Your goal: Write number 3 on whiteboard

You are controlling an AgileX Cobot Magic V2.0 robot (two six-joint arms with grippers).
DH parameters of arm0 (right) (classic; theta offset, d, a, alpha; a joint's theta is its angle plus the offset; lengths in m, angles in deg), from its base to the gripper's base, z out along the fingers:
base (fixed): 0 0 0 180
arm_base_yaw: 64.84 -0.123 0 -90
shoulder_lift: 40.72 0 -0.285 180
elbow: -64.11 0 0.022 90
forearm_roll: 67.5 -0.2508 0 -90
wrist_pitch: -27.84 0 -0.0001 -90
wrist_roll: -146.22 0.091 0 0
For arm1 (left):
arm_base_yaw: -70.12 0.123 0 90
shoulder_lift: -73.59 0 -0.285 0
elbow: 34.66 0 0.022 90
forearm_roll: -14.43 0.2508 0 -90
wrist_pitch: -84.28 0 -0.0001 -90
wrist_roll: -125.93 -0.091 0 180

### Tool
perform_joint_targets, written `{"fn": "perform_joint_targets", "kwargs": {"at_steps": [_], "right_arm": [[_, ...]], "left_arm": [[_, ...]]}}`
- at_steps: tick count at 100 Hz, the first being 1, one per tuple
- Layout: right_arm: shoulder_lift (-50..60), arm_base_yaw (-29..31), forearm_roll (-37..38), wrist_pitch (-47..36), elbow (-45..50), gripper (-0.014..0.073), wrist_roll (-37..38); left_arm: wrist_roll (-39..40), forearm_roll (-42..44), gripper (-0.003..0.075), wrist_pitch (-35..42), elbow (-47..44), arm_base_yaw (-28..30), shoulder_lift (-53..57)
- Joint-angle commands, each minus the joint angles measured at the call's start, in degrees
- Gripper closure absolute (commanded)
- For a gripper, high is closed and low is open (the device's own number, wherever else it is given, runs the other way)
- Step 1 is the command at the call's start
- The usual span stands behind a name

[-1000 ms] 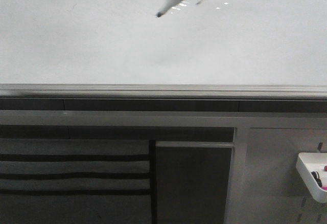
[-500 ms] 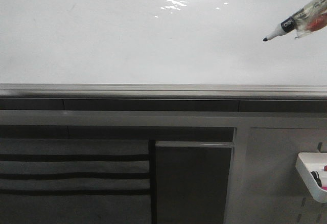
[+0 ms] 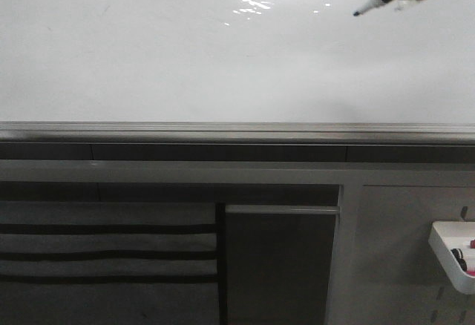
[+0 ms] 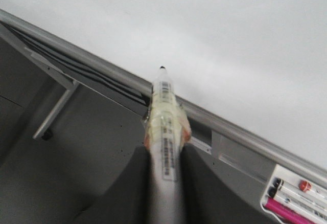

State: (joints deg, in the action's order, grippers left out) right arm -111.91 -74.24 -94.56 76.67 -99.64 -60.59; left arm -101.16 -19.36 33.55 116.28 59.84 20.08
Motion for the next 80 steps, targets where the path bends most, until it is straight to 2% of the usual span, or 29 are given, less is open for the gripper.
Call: {"fn": "perform_joint_targets", "kwargs": {"at_steps": [1,13,26,37,80], "right_arm": [[-2.1,0.0,-3.5,-1.9,-5.6,0.0582,-0.7],[-5.7,-2.2,-2.9,-0.6,-9.3,0.0582,-0.5],[-7.6,-7.8,1.1,-5.3,-10.5,0.0582,2.3],[-10.4,-10.4,2.4,-4.4,-11.9,0.0582,3.1],[-19.4,-11.0,6.2,-11.6,-14.9,0.0582,3.1]], "left_arm": [[0.6,-2.2,0.0353,3.2,1.5,0.2,0.3],[0.6,-2.2,0.0353,3.2,1.5,0.2,0.3],[0.6,-2.2,0.0353,3.2,1.5,0.2,0.3],[0.6,-2.2,0.0353,3.2,1.5,0.2,0.3],[0.6,-2.2,0.0353,3.2,1.5,0.2,0.3]]}}
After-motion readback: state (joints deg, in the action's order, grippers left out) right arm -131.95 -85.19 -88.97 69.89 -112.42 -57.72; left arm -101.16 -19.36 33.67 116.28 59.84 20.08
